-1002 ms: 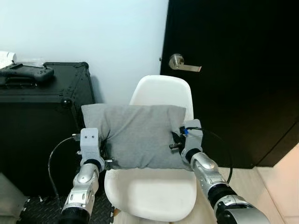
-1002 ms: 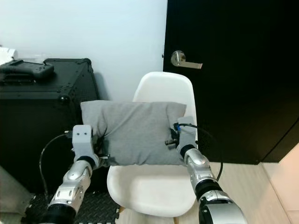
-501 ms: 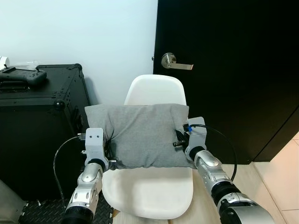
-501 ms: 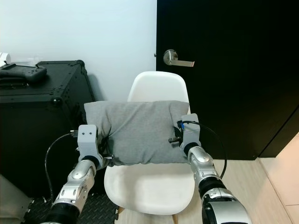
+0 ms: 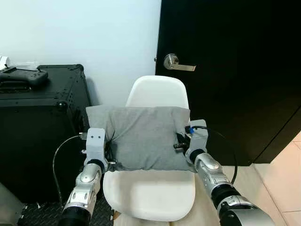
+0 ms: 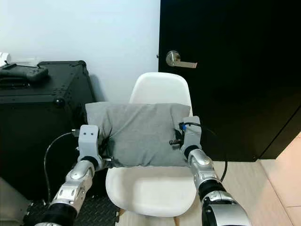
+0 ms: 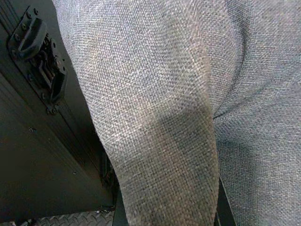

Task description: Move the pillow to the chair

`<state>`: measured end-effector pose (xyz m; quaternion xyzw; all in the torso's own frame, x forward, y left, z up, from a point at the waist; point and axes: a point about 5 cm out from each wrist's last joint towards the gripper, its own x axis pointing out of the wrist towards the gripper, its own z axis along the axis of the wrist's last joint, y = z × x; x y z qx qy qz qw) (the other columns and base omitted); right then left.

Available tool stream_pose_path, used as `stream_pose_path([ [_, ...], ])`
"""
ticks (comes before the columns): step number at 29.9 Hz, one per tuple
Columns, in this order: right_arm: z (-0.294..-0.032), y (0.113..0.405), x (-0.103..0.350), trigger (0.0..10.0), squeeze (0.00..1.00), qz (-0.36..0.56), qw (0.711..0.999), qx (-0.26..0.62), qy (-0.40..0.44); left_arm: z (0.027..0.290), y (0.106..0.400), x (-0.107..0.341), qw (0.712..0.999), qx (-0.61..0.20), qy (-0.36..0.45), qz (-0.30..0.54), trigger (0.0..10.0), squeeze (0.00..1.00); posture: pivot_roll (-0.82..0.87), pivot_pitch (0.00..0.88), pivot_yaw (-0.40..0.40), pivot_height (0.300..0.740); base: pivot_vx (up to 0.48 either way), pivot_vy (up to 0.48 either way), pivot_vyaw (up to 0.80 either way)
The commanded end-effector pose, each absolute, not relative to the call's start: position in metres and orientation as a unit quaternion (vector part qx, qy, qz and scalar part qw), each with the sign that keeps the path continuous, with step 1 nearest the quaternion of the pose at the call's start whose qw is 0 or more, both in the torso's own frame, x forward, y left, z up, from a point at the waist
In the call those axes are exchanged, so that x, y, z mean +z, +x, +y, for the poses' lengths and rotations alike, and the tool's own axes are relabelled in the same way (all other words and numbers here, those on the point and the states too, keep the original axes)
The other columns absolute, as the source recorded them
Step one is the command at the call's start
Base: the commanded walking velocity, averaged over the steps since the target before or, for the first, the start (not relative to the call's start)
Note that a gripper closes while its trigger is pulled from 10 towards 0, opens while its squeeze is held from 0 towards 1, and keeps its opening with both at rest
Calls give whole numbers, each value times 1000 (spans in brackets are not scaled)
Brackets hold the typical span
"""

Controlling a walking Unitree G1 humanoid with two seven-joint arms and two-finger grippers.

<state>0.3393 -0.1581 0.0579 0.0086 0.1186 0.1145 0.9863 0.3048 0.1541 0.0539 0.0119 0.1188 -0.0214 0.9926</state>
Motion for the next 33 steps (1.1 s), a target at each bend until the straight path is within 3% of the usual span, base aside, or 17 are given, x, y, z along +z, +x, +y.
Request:
stream_pose_path([
  [1,-156,338,55,10000,0,125,985,121,10,150,310,60,993,-40,29,107,10000,0,6,0,-46,681,0,0,0],
  [33,-154,336,52,10000,0,137,982,129,-14,160,307,56,992,-32,38,117,10000,0,6,0,-41,642,0,0,0],
])
